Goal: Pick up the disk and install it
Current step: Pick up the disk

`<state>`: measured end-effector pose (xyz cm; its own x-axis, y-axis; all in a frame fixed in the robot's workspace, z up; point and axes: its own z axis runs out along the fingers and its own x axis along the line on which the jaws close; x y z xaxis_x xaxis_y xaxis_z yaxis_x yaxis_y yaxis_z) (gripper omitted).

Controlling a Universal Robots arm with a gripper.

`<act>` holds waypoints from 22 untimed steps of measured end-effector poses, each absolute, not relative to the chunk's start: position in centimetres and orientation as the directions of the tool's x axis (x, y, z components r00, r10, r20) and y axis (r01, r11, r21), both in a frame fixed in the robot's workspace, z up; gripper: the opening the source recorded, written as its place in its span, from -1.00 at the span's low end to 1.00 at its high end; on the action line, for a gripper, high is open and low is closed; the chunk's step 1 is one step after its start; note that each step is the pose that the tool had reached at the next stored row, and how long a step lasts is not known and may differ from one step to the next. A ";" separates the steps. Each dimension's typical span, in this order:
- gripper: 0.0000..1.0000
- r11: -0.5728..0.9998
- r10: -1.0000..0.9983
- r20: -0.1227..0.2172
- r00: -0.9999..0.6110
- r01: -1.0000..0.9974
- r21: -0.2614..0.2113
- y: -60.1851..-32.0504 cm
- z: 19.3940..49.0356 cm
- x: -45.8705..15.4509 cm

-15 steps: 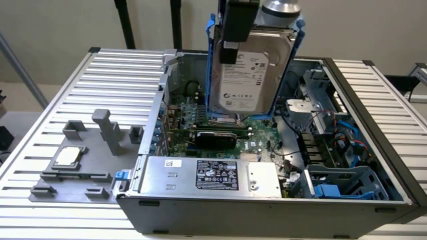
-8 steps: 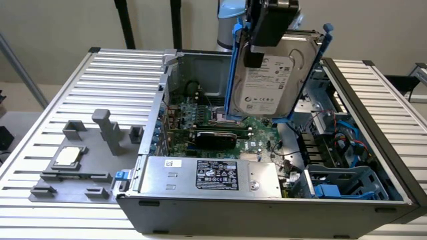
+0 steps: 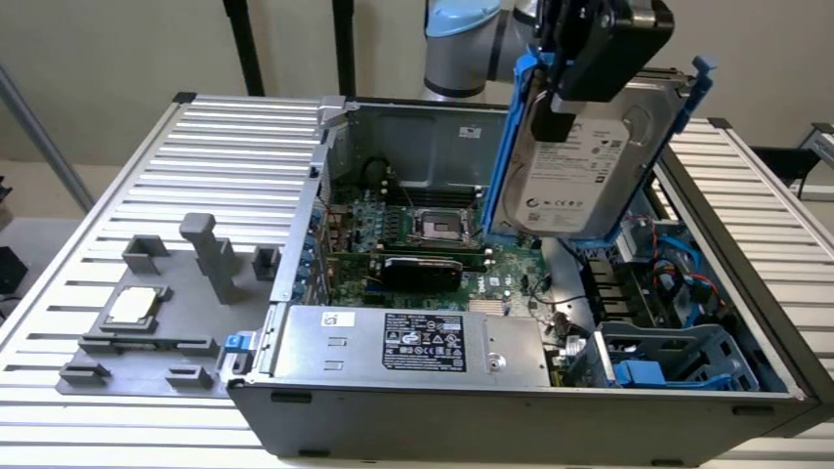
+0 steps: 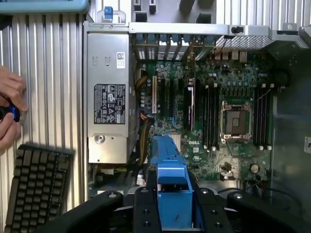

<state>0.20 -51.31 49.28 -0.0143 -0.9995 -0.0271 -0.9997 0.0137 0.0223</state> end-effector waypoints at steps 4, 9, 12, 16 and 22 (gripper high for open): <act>-0.35 0.014 -1.000 -0.027 -0.014 -1.000 0.022 -51.9 49.3 1.9; -0.35 0.014 -1.000 -0.027 -0.014 -1.000 0.022 -53.0 49.3 3.3; -0.35 0.014 -1.000 -0.027 -0.014 -1.000 0.022 -53.9 49.3 3.7; -0.35 0.014 -1.000 -0.027 -0.014 -1.000 0.022 -55.0 49.2 4.2; -0.35 0.014 -1.000 -0.027 -0.014 -1.000 0.022 -56.9 49.2 5.4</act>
